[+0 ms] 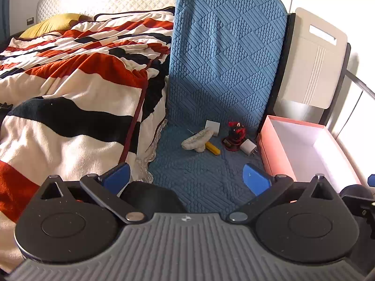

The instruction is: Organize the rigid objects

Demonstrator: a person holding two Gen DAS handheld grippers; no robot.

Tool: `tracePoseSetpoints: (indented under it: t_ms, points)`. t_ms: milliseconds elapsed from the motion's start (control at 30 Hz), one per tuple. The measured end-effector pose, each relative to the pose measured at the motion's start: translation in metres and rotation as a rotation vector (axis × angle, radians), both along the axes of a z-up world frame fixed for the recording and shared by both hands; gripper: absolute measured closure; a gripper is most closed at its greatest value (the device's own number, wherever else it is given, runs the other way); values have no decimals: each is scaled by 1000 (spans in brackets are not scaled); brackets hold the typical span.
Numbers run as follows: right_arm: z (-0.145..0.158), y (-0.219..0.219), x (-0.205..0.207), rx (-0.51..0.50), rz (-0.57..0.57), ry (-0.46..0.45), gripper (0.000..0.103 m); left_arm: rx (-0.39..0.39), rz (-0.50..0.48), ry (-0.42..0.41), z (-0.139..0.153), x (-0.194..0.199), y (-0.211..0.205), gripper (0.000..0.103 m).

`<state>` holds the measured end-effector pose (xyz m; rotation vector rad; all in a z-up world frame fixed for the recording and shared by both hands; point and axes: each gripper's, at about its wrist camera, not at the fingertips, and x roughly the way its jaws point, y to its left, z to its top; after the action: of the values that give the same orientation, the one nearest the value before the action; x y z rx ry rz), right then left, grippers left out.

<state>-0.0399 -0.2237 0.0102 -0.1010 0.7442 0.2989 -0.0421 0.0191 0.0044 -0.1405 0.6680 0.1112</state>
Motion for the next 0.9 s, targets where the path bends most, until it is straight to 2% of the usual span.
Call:
tracePoseSetpoints:
  t_ms: [133, 267, 367, 533, 700, 900]
  points:
    - [-4, 1, -2, 10, -4, -4, 0, 15, -13, -10, -1, -3, -2, 0]
    - [-16, 9, 2, 4, 21, 0, 0, 66, -31, 14, -13, 1, -8, 0]
    - [-20, 10, 0, 5, 26, -33, 0, 88, -40, 26, -20, 5, -13, 0]
    - [-31, 1, 0, 35, 24, -33, 0, 43, -64, 26, -21, 8, -21, 0]
    - [-33, -3, 2, 8, 38, -70, 0, 67, -133, 2, -14, 12, -42, 0]
    - [-43, -4, 15, 15, 32, -39, 0, 60, -158, -9, -16, 27, -54, 0]
